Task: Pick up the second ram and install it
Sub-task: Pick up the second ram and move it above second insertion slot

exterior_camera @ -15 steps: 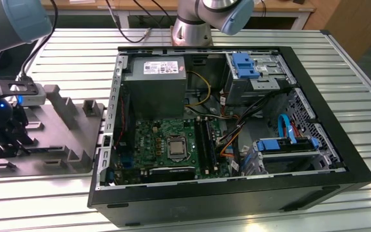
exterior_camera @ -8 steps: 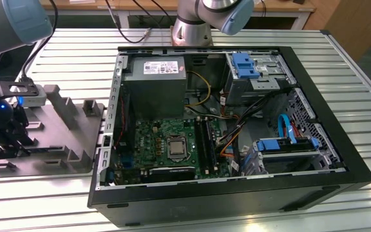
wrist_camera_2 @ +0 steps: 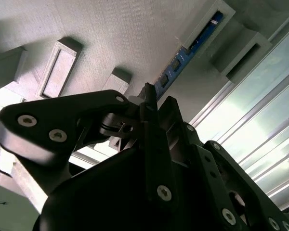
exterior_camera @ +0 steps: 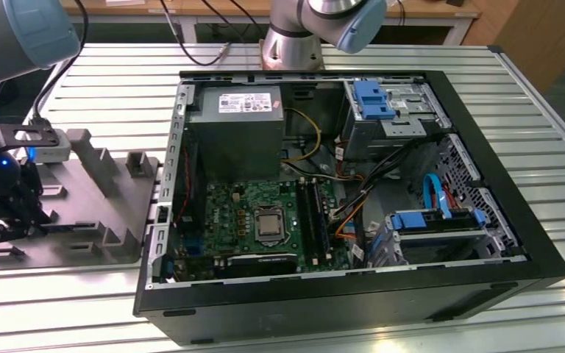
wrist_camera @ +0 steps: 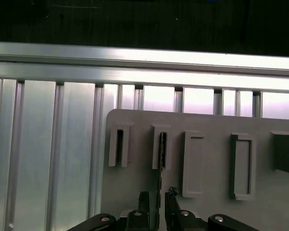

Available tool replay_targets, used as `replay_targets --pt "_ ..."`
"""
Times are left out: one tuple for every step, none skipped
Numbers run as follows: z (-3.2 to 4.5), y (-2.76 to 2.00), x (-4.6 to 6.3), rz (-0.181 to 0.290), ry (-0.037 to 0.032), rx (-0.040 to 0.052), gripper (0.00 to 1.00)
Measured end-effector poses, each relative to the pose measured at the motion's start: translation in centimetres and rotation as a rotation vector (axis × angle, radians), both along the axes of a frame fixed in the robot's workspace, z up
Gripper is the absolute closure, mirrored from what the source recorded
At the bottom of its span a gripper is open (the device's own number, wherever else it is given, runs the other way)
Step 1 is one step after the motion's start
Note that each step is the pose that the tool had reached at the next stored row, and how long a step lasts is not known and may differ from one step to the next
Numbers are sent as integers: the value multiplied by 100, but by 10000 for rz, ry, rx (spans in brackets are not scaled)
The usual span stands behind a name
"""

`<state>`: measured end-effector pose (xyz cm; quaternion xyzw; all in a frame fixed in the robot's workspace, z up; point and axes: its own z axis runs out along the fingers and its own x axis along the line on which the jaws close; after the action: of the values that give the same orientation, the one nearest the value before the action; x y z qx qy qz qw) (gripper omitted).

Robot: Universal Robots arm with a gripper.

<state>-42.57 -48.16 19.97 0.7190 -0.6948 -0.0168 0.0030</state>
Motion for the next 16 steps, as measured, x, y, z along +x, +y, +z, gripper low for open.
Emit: replay_targets --pt "0 0 0 2 0 0 73" --pt "0 0 0 3 0 0 73" --pt "0 0 0 4 0 0 73" --pt "0 0 0 6 0 0 73" --pt "-2 4 1 6 -4 3 73" --pt "-1 6 1 6 -2 2 73" --pt "-1 6 1 6 -1 2 73" --pt "0 7 0 6 -1 1 73" --pt "0 7 0 5 1 0 73" --pt "0 8 0 5 0 0 73" --pt "0 8 0 6 1 1 73" --pt "0 9 0 5 0 9 73" --pt "1 10 -1 4 1 26 73" --pt "0 10 -1 3 0 41 73" --pt "0 11 0 3 -1 48 73" --pt "0 10 0 4 -1 48 73"
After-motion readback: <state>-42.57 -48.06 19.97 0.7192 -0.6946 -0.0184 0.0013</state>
